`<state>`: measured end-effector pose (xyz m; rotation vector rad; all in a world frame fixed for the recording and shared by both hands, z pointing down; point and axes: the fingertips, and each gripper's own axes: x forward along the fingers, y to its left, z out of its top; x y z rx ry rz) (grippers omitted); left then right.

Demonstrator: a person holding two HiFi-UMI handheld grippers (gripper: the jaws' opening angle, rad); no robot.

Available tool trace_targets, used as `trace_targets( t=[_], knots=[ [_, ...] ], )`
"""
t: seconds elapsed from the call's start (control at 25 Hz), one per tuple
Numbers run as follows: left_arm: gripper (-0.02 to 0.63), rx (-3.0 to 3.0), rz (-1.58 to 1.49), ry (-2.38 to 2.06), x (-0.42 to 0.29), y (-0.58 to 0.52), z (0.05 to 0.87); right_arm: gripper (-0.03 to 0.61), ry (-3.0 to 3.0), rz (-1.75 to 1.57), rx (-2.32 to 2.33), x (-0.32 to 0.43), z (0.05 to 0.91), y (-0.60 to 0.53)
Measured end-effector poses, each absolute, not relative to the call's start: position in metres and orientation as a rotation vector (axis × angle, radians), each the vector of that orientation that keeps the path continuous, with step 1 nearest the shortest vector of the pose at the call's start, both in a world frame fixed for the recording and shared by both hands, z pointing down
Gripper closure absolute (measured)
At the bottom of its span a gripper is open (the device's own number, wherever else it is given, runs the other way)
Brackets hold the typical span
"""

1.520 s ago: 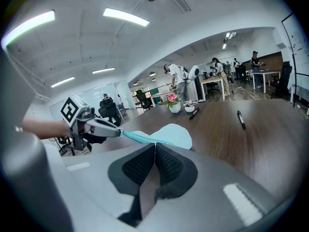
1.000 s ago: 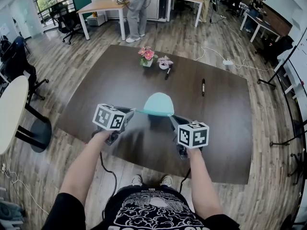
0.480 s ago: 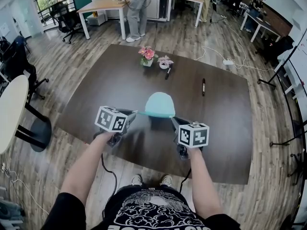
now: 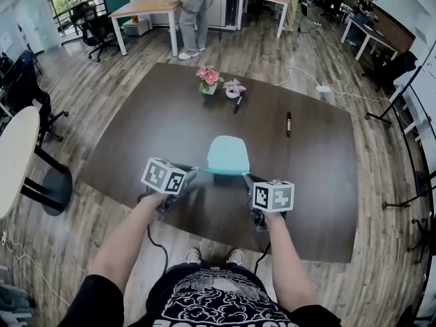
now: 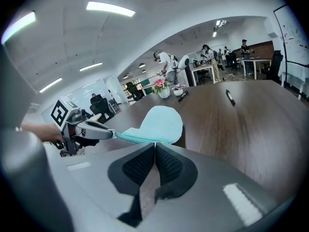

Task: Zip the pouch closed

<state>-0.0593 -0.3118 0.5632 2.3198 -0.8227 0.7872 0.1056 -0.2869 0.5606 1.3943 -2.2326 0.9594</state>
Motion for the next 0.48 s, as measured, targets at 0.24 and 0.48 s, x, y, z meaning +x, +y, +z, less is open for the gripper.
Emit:
trace_targets(
  t=[0.24,0.48],
  knots=[
    [0.588,2.300,0.802,-0.808,-0.057,-0.304,0.575,0.569,-2.192,1.001,1.399,0.108,0.575,-0.282],
    [0.588,2.278,0.808,-0.811,-0.058,-0.299,0.587,0.571,-2.160,1.025,1.401,0.108,0.587,-0.280]
  ],
)
